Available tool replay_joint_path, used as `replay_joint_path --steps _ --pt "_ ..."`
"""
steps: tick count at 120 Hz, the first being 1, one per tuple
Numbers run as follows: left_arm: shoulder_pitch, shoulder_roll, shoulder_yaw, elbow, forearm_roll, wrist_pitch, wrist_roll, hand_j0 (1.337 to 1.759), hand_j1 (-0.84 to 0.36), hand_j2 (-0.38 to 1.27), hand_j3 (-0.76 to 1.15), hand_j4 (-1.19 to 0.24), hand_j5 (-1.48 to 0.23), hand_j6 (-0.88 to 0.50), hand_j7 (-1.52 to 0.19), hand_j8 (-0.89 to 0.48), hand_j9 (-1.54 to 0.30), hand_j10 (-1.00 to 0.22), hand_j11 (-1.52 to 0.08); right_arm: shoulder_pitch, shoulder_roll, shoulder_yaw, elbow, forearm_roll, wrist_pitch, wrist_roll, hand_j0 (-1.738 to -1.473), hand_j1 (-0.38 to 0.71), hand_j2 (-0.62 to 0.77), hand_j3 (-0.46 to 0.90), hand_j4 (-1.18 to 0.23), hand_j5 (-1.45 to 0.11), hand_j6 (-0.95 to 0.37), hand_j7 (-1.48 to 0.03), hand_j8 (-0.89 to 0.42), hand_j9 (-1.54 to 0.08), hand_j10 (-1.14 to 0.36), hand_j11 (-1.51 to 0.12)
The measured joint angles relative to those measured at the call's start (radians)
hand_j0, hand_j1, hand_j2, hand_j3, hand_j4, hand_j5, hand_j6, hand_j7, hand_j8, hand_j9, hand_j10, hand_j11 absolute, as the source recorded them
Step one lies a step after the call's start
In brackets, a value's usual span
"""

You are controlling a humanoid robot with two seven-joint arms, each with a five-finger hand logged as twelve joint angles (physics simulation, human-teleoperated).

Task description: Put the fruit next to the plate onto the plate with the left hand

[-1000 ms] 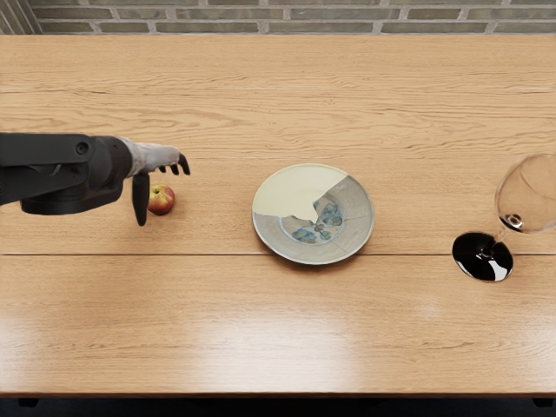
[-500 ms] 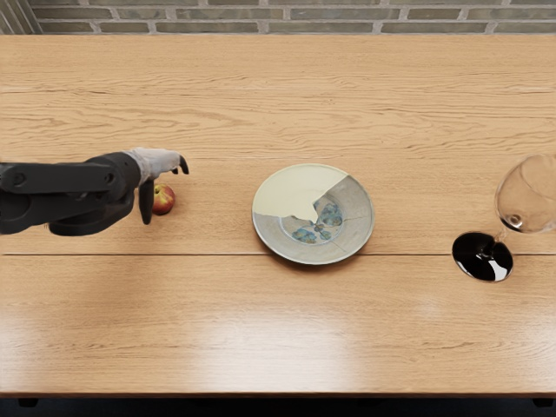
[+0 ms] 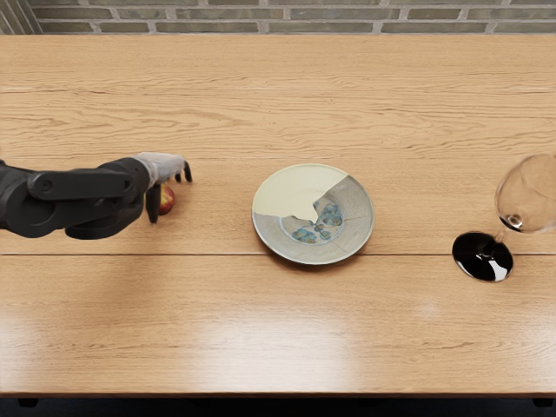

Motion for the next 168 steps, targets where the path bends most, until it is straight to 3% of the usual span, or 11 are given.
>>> replay_joint_path --steps 46,73,103,125,128,158,168 --pt "-0.001 0.012 0.037 -0.039 0.006 0.122 -0.023 1.658 -0.11 0.11 0.0 -0.4 -0.52 -0.4 -0.52 -0.4 -0.51 -0.4 -0.51 0.0 0.0 0.0 0.0 0.0 0.0 0.0 -1.658 -0.31 -0.01 0.0 -0.03 -0.04 -0.03 -0.04 -0.03 -0.04 -0.03 -0.04" --pt "-0.001 0.012 0.054 -0.053 0.006 0.152 -0.024 1.658 -0.25 0.16 0.0 -0.52 -0.68 -0.52 -0.68 -0.52 -0.68 -0.52 -0.68 0.0 0.0 0.0 0.0 0.0 0.0 0.0 -1.658 -0.31 -0.01 0.0 -0.03 -0.04 -0.03 -0.04 -0.03 -0.04 -0.03 -0.04" --pt "0.0 0.014 0.069 -0.051 0.011 0.157 -0.024 1.655 -0.28 0.26 0.0 -0.66 -0.82 -0.54 -0.84 -0.49 -0.85 -0.64 -0.85 0.0 0.0 0.0 0.0 0.0 0.0 0.0 -1.658 -0.31 -0.01 0.0 -0.03 -0.04 -0.03 -0.04 -0.03 -0.04 -0.03 -0.04" --pt "0.003 0.012 0.081 -0.05 0.016 0.157 -0.024 1.65 -0.32 0.4 -0.02 -0.8 -0.95 -0.52 -0.98 -0.47 -1.01 -0.64 -1.03 0.0 0.0 0.0 0.0 0.0 0.0 0.0 -1.658 -0.31 -0.01 0.0 -0.03 -0.04 -0.03 -0.04 -0.03 -0.04 -0.03 -0.04" --pt "0.006 0.011 0.081 -0.05 0.02 0.157 -0.024 1.653 -0.3 0.26 0.17 -0.81 -0.95 -0.51 -1.0 -0.44 -1.03 -0.62 -1.05 0.0 0.0 0.0 0.0 0.0 0.0 0.0 -1.658 -0.31 -0.01 0.0 -0.03 -0.04 -0.03 -0.04 -0.03 -0.04 -0.03 -0.04" --pt "0.008 0.006 0.093 -0.045 0.031 0.15 -0.023 1.623 -0.2 -0.15 0.45 -0.93 -0.93 -0.5 -1.03 -0.43 -1.08 -0.6 -1.15 0.0 0.0 0.0 0.0 0.0 0.0 0.0 -1.658 -0.31 -0.01 0.0 -0.03 -0.04 -0.03 -0.04 -0.03 -0.04 -0.03 -0.04" --pt "0.007 0.009 0.095 -0.047 0.028 0.148 -0.023 1.611 -0.22 -0.17 0.5 -0.95 -0.93 -0.47 -1.03 -0.4 -1.1 -0.59 -1.16 0.0 0.0 0.0 0.0 0.0 0.0 0.0 -1.658 -0.31 -0.01 0.0 -0.03 -0.04 -0.03 -0.04 -0.03 -0.04 -0.03 -0.04"
